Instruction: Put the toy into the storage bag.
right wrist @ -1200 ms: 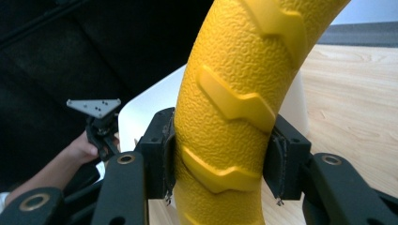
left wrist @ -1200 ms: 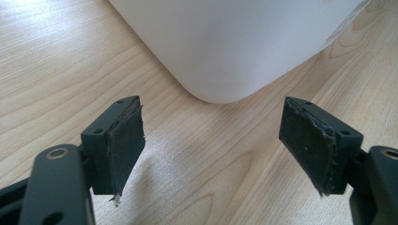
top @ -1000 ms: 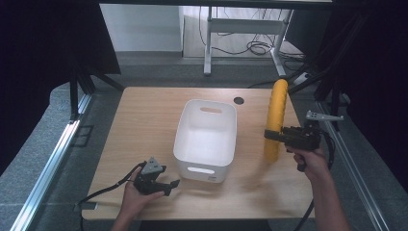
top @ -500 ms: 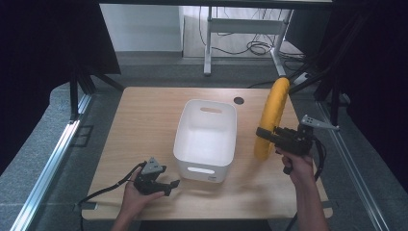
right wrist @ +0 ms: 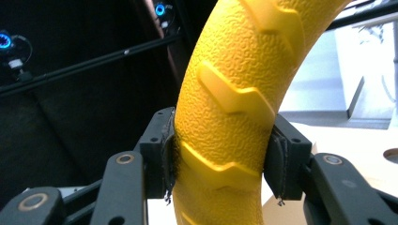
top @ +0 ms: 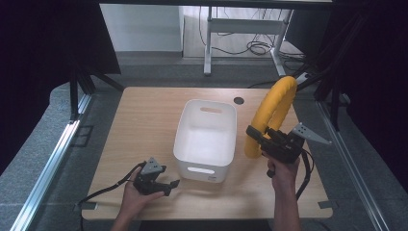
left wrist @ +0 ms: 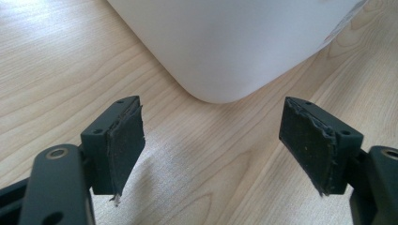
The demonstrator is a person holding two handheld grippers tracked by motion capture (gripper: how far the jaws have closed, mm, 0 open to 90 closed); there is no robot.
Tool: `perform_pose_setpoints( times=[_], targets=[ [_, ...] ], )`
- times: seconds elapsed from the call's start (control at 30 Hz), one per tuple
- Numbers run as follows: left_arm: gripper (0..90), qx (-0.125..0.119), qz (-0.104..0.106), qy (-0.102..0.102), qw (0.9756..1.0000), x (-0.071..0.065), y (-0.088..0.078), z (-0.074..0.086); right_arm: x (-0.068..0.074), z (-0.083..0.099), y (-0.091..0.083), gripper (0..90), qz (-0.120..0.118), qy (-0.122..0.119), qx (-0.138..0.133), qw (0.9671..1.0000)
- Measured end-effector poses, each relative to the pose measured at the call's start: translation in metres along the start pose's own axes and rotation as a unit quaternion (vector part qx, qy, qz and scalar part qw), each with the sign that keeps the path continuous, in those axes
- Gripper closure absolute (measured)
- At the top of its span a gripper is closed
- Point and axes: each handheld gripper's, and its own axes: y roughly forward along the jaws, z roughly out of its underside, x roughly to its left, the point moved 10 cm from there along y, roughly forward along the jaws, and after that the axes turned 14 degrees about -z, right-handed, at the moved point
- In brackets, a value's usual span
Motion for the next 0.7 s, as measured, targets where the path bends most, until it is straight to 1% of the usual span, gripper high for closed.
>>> perform_pose_setpoints(
  times=[0.03,0.07,0.1,0.13,0.17,0.2,0.23,0.27,0.3,0.33,0.37,0.43,0.47,0.7],
  targets=[
    [22.6,0.000,0.000,0.000,1.0000,0.000,0.000,0.000,0.002,0.000,0.000,50.5,0.005,-0.006,-0.006,0.9999],
    [22.6,0.000,0.000,0.000,1.0000,0.000,0.000,0.000,0.006,-0.002,0.000,50.4,0.014,-0.012,-0.019,0.9996],
    [22.6,0.000,0.000,0.000,1.0000,0.000,0.000,0.000,0.006,-0.002,0.000,50.4,0.014,-0.012,-0.019,0.9996],
    [22.6,0.000,0.001,0.001,1.0000,0.000,0.001,0.000,0.010,-0.003,0.000,50.4,0.022,-0.023,-0.028,0.9991],
    [22.6,0.001,0.001,0.002,1.0000,0.000,0.001,0.001,0.010,-0.003,0.000,50.4,0.022,-0.023,-0.028,0.9991],
    [22.6,0.001,0.001,0.001,1.0000,-0.001,0.001,0.001,0.012,-0.003,0.000,50.4,0.028,-0.033,-0.032,0.9985],
    [22.6,0.001,0.002,0.000,1.0000,-0.001,0.001,0.000,0.012,-0.003,0.000,50.4,0.028,-0.033,-0.032,0.9985],
    [22.5,-0.001,0.006,-0.001,1.0000,-0.001,0.000,0.000,0.014,-0.003,0.001,50.3,0.037,-0.036,-0.039,0.9979],
    [22.5,-0.003,0.009,-0.004,0.9999,-0.002,0.000,-0.001,0.014,-0.003,0.001,50.3,0.037,-0.036,-0.039,0.9979],
    [22.6,-0.004,0.009,-0.005,0.9999,-0.002,-0.001,-0.002,0.016,-0.003,0.001,50.3,0.044,-0.041,-0.047,0.9971],
    [22.6,-0.003,0.008,-0.004,1.0000,-0.001,-0.001,-0.001,0.016,-0.003,0.001,50.3,0.044,-0.041,-0.047,0.9971],
    [22.5,-0.001,0.004,-0.001,1.0000,-0.001,0.000,0.000,0.018,-0.003,0.001,50.2,0.053,-0.045,-0.058,0.9959],
    [22.5,-0.001,0.004,0.000,1.0000,-0.001,0.000,0.000,0.018,-0.004,0.002,50.2,0.057,-0.048,-0.061,0.9954],
    [22.5,0.004,0.006,0.001,1.0000,-0.002,0.003,0.001,0.020,-0.011,0.002,50.1,0.063,-0.058,-0.063,0.9943]
  ],
)
